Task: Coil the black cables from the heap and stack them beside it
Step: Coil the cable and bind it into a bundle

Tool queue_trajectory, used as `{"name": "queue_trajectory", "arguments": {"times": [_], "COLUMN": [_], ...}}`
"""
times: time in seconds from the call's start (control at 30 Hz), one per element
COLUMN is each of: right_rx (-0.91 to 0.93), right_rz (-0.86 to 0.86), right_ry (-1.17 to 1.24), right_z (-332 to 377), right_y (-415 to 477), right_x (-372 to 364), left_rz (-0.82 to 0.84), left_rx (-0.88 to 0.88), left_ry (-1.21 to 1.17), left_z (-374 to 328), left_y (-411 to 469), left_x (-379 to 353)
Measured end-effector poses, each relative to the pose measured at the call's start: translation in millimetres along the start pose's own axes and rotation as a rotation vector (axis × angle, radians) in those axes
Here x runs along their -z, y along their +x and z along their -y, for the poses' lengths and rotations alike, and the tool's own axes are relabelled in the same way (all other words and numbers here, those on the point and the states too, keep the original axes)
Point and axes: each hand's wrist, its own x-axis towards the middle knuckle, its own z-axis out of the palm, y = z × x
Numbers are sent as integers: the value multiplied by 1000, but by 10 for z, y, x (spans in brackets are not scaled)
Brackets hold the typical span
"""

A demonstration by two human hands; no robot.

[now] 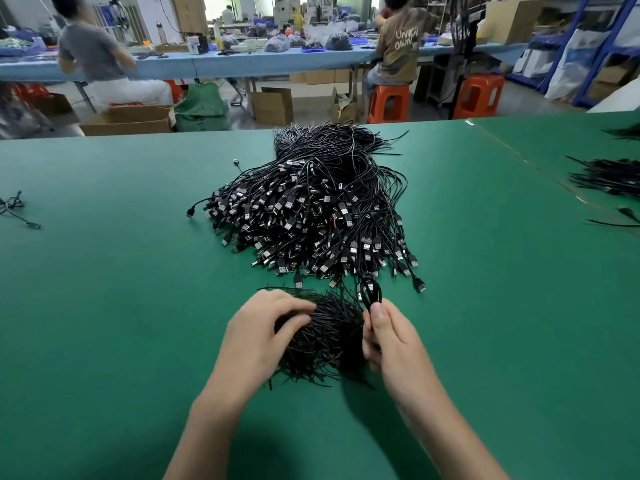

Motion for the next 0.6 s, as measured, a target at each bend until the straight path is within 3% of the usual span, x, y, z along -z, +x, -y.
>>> {"name": "queue_trajectory", "arguments": {"times": [0.1, 0.47, 0.6], "right_rx": [8, -25, 20], "right_rz": [-31, -36, -69], "right_ry": [-70, -118, -227], "right_z": [-23, -124, -137], "right_y": [2, 18, 27], "right_x": [-32, -56, -59], "left_rz": [73, 83, -68], "left_rx": [-42, -112, -188], "left_ry": [167, 280, 219], "left_z": [41, -73, -190], "left_y": [-40, 38, 9], "left_x": [23, 61, 84]}}
